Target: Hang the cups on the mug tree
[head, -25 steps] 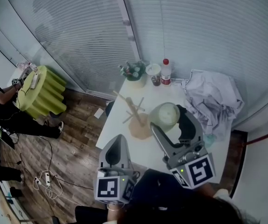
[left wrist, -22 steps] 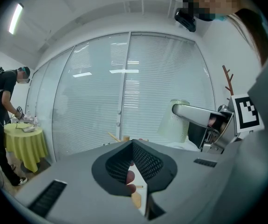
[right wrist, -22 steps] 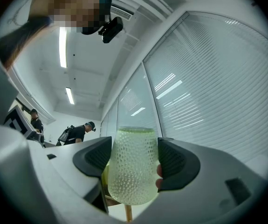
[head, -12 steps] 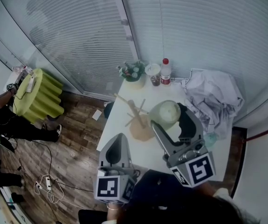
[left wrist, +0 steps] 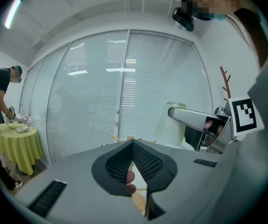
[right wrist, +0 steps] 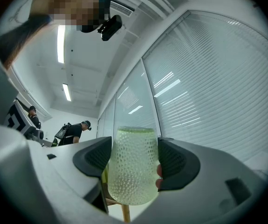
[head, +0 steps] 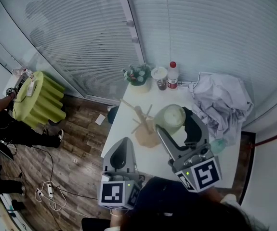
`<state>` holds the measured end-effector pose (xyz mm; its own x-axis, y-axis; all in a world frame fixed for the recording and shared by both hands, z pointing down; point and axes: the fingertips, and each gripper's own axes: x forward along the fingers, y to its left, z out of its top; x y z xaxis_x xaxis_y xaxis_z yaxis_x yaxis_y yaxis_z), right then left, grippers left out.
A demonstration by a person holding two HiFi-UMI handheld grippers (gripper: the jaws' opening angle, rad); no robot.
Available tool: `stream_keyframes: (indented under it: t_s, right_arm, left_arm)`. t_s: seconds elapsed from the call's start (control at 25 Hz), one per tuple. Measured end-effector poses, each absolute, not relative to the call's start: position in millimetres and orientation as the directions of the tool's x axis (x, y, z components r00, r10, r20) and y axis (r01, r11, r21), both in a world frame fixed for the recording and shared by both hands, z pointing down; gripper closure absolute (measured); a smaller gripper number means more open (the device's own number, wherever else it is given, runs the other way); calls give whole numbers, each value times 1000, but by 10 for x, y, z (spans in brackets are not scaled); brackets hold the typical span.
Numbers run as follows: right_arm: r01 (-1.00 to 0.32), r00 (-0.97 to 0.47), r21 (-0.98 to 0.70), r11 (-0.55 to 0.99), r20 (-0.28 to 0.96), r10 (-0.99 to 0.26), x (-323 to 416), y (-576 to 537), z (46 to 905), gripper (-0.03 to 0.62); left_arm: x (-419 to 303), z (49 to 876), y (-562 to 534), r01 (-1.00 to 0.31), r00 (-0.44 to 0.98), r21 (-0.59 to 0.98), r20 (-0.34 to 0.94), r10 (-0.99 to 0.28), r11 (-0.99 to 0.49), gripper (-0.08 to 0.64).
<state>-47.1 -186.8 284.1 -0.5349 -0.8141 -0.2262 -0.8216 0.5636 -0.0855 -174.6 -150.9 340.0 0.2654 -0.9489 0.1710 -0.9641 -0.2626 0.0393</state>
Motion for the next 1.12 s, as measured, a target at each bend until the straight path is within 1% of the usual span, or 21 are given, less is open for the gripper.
stream_keyframes:
  t_s: [0.44,1.12]
  right_arm:
    - [-812,-556,-81,579,-198,-807,-538,-1927,2931,273]
    - [-787,-590,-99,609,-170,-790,-653,-1986,3075,272]
  left_arm:
    - [-1733,3445,-1540,-966,258,77,177,-950,-248,561]
    - [-1776,3494,-1545,-971,238,79,186,-953,-227,561]
